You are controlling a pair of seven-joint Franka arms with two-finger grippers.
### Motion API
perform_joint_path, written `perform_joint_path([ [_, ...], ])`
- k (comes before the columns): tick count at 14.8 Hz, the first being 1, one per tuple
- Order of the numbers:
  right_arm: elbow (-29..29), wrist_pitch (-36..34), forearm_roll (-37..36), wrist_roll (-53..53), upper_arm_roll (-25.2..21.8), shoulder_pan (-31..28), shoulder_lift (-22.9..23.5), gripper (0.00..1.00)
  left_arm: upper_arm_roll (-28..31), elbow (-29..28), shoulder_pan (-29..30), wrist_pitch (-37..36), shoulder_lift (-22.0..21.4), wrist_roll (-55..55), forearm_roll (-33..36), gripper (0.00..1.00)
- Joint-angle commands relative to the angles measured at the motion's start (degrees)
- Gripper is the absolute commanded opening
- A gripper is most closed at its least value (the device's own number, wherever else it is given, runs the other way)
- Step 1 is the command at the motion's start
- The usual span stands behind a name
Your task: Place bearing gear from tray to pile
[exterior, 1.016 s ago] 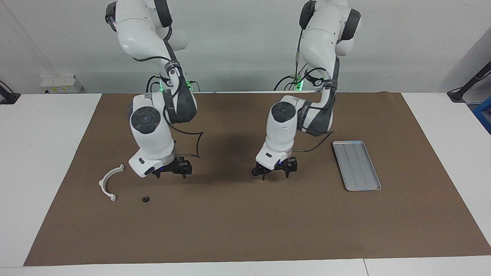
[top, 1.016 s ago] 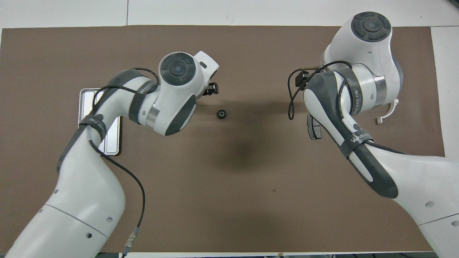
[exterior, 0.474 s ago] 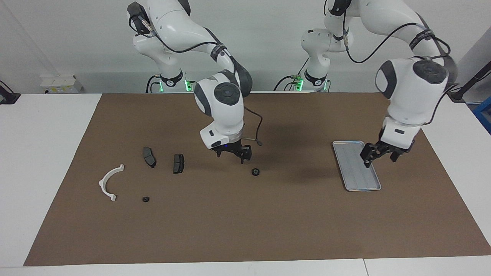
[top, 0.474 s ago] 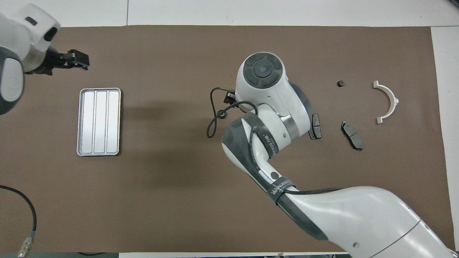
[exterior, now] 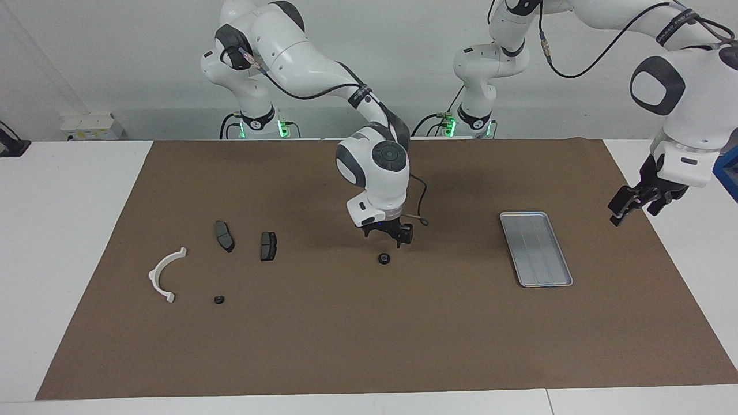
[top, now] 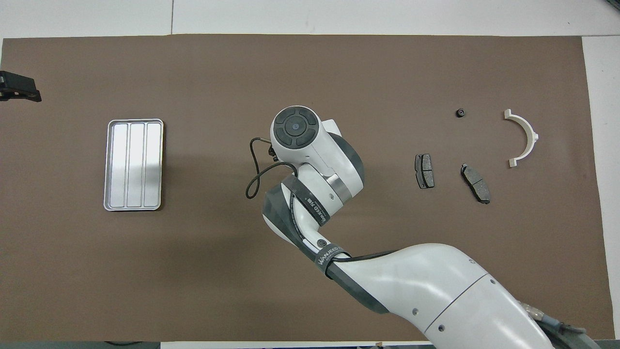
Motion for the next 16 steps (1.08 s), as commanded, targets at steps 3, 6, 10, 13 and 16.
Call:
perform_joint_path([
  [3, 1.74, 2.47, -1.02, 0.91, 0.03, -0.4, 2.62, 1.0, -0.54, -3.23, 3.99, -8.15, -10.04, 0.09, -0.82, 1.0],
  [6, 1.74, 3.61, -1.82, 1.44, 0.03, -0.4, 3.59, 1.0, -0.54, -12.25, 3.91, -8.71, -17.07, -0.09, -0.82, 1.0],
  [10, 1.74, 4.67, -2.52, 1.44, 0.12, -0.31, 3.77, 0.98, -0.54, -20.56, 3.2, 0.15, -22.02, 0.79, -0.9, 1.0],
  [13, 1.74, 4.84, -3.22, 1.44, 0.12, -0.66, 3.77, 0.79, -0.97, -11.27, 2.85, -5.85, -16.67, 0.79, -0.82, 1.0],
  [16, 1.21, 5.99, -3.93, 1.53, 0.12, -0.84, 3.68, 0.59, -1.07, -8.33, 1.89, -8.61, -14.9, 0.88, -0.47, 1.0],
])
